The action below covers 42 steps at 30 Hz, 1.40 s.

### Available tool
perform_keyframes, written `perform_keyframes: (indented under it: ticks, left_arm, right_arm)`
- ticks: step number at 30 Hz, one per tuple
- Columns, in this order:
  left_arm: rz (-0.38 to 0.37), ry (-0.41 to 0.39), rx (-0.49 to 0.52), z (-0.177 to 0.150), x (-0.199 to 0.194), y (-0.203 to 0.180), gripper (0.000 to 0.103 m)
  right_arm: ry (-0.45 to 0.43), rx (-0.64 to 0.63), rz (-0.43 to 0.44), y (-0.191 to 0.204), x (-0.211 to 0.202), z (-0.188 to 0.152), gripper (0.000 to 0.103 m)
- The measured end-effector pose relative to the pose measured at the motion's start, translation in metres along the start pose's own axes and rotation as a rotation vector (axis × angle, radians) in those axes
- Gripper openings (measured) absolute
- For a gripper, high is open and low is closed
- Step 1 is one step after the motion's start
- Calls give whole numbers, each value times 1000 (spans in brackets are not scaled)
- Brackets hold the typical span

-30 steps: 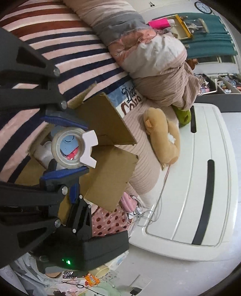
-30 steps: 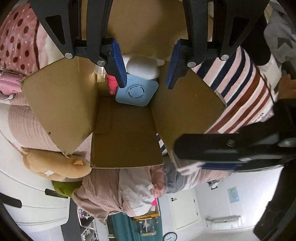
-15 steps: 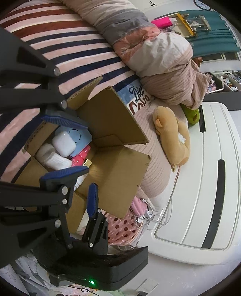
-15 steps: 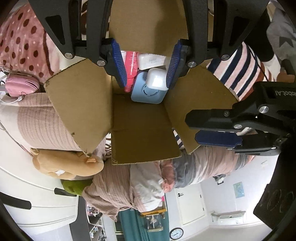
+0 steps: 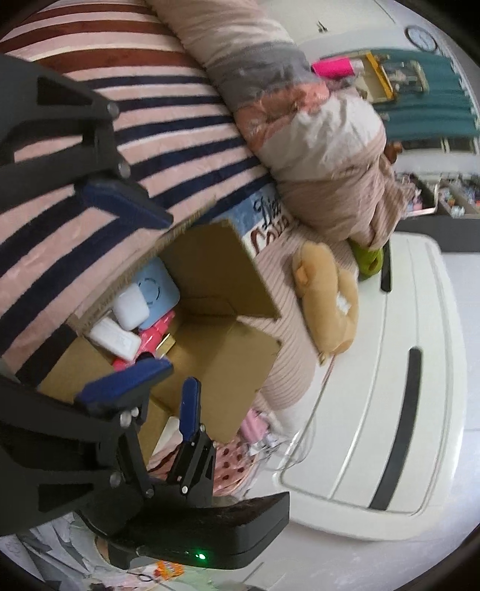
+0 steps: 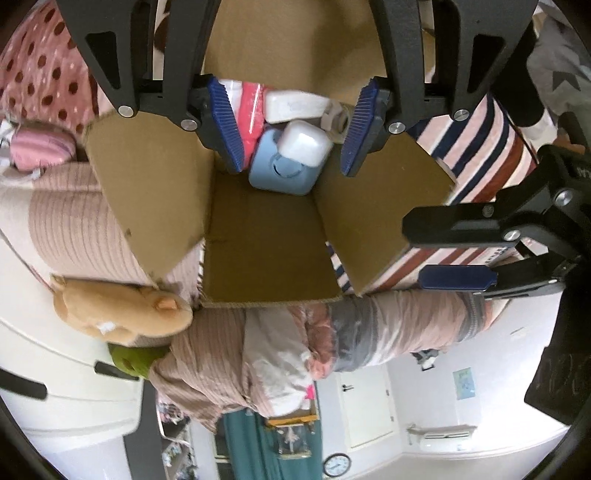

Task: Organize rigid objects

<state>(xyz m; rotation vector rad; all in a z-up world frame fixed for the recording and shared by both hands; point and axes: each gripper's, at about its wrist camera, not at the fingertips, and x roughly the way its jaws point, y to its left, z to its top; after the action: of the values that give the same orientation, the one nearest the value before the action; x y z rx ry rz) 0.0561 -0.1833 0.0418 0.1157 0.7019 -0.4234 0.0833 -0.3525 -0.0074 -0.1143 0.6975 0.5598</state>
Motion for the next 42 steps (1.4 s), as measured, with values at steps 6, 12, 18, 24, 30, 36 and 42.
perform_keyframes:
  ticks: [6,12,18,24,30,36,42]
  left_arm:
    - [98,-89,-107,-13,-28,20,92]
    - [273,-181,-237,-32,-57,44,101]
    - [338,-204,-309,-48,-68,61,101]
    - [366,-214,-329,-55,-74,69,101]
    - [383,-216,-330,-57,-76,69,101]
    - [389,-214,-332,-57,-76,69,101]
    - [391,-212,-334,-56,-75,68,101]
  right_arm:
    - [-72,-85,-2,11,-12,16,80]
    - [-198,-146,26,21,-28,26,101]
    - [-258,-122,88,20,-30,29,101]
    - [-250,-115,88,21,-27,29,102]
    - [-255,-114,90,20,-28,29,101]
    - [-254,-114,92,20,-29,29,102]
    - [-256,-115,95,20,-29,30,102]
